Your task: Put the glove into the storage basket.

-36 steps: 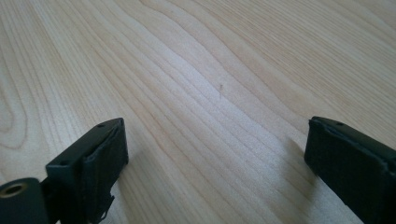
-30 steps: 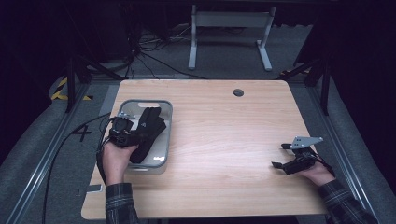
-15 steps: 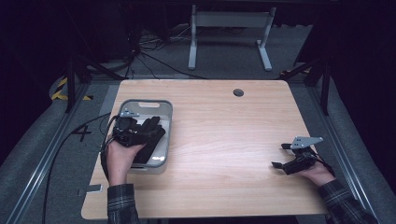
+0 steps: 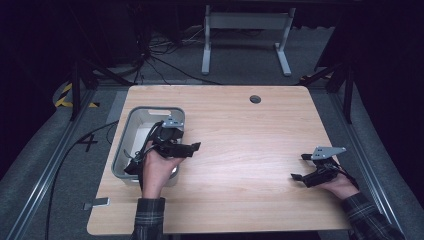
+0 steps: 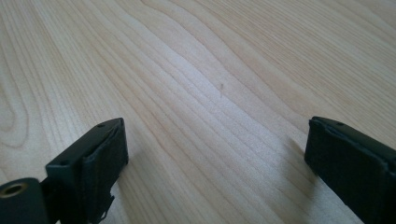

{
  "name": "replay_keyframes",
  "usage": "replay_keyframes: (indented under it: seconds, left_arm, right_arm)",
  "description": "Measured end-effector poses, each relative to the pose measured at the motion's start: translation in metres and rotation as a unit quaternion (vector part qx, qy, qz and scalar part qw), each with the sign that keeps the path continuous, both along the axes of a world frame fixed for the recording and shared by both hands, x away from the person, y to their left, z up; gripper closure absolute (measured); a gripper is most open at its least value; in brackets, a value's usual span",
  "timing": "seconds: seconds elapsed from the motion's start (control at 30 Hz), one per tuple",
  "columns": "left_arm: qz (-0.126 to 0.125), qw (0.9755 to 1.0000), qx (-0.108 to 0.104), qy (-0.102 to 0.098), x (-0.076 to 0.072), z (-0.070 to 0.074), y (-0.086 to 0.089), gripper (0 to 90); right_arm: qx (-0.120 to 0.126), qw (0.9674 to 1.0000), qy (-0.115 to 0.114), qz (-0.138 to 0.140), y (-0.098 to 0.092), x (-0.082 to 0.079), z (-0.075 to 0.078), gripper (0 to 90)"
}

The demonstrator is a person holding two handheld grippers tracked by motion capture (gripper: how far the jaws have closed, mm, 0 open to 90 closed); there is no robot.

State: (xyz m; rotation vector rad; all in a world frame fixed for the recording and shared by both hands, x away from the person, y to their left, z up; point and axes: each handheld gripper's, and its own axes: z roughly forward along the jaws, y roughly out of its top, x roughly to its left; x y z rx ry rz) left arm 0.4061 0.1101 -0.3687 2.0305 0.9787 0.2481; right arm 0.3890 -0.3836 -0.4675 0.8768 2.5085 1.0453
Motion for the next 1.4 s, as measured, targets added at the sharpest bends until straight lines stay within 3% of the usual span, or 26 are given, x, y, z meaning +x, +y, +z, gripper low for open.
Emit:
replay_keyframes:
  seconds: [0.4, 0.63, 0.73, 0.9, 1.03, 1.3, 1.4]
  left_arm:
    - [-0.047, 0.9987, 0.015, -0.016, -0.016, -0.013, -0.061, 23.0]
    - [-0.072, 0.9969, 0.03, -0.01, -0.024, -0.034, -0.094, 21.7]
    - [-0.08, 0.9957, 0.046, -0.002, -0.028, -0.05, -0.105, 20.8]
    - [-0.084, 0.9948, 0.056, 0.007, -0.031, -0.065, -0.113, 20.0]
    - [-0.097, 0.9924, 0.076, 0.011, -0.034, -0.078, -0.124, 18.6]
    - [-0.109, 0.9884, 0.104, 0.02, -0.035, -0.092, -0.136, 17.1]
    - [-0.109, 0.987, 0.117, 0.013, -0.036, -0.095, -0.14, 16.0]
  right_arm:
    - [-0.001, 1.0, 0.001, 0.002, 0.0, 0.0, 0.0, 6.4]
    - [-0.001, 1.0, 0.0, 0.002, 0.0, 0.0, 0.0, 6.4]
    - [0.0, 1.0, 0.001, 0.003, 0.0, -0.001, 0.0, 6.4]
    - [0.0, 1.0, 0.001, 0.003, 0.0, -0.001, 0.0, 6.4]
    - [0.0, 1.0, 0.001, 0.003, 0.0, -0.001, 0.0, 6.4]
    - [0.0, 1.0, 0.001, 0.003, 0.0, -0.001, 0.0, 6.4]
    - [0.0, 1.0, 0.001, 0.003, 0.0, -0.001, 0.0, 6.4]
